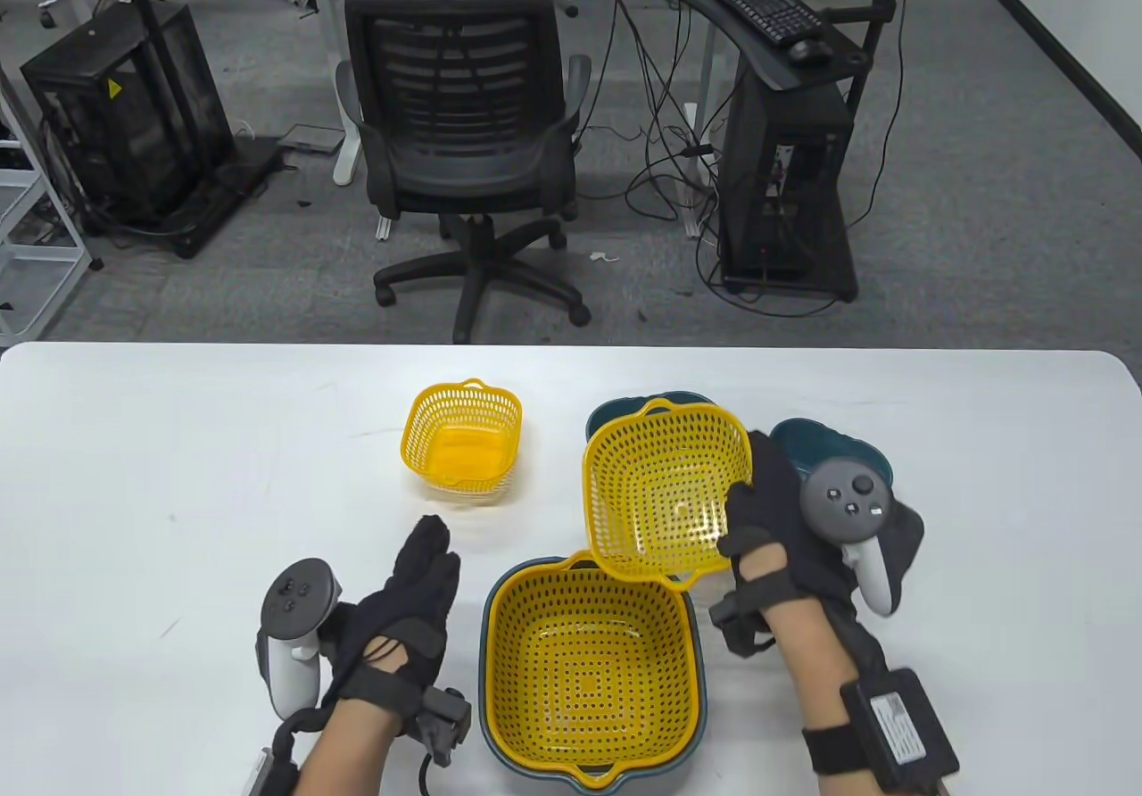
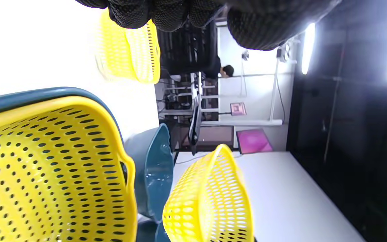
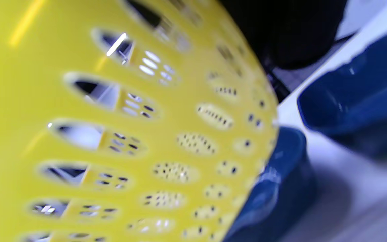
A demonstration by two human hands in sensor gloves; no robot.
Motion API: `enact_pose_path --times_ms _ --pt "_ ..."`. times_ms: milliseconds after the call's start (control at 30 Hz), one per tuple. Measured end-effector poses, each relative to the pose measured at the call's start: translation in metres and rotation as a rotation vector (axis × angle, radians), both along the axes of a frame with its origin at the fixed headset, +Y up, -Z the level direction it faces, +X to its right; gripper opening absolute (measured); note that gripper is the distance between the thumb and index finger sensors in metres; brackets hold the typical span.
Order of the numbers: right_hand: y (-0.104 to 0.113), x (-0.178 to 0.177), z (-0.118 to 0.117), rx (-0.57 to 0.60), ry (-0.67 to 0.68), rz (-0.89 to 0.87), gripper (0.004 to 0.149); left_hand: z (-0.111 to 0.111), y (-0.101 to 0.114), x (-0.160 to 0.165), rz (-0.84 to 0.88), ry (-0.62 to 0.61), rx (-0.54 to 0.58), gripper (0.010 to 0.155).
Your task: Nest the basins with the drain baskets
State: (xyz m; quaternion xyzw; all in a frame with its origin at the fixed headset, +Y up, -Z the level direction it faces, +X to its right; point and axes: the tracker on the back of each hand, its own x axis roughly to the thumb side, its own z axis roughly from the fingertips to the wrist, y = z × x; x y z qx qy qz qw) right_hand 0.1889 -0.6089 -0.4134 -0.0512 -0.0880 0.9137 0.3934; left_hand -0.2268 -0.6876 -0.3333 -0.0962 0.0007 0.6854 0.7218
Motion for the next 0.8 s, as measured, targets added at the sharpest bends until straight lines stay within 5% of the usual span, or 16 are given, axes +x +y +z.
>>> enact_pose_path --times_ms 167,333,567,800 --pt "-0.006 0.002 -0.065 -0.071 -0.117 0.015 0.060 -0.007 -0.011 -0.008 -0.048 0.008 -0.057 0.073" --pt "-0.032 -0.011 -0.103 -0.217 -0.105 0.053 0.058 -0.013 -0.019 -0.016 -0.002 0.017 -0.102 0.073" --pt "-0.066 -0.016 -0.122 -0.297 -0.189 0.095 0.057 -0.015 -0.020 -0.021 0.007 0.021 -0.111 0.073" --pt "-0.081 -0.020 -0.131 -0.391 -0.307 0.429 0.057 -0.018 -0.022 -0.028 0.011 0.034 -0.124 0.073"
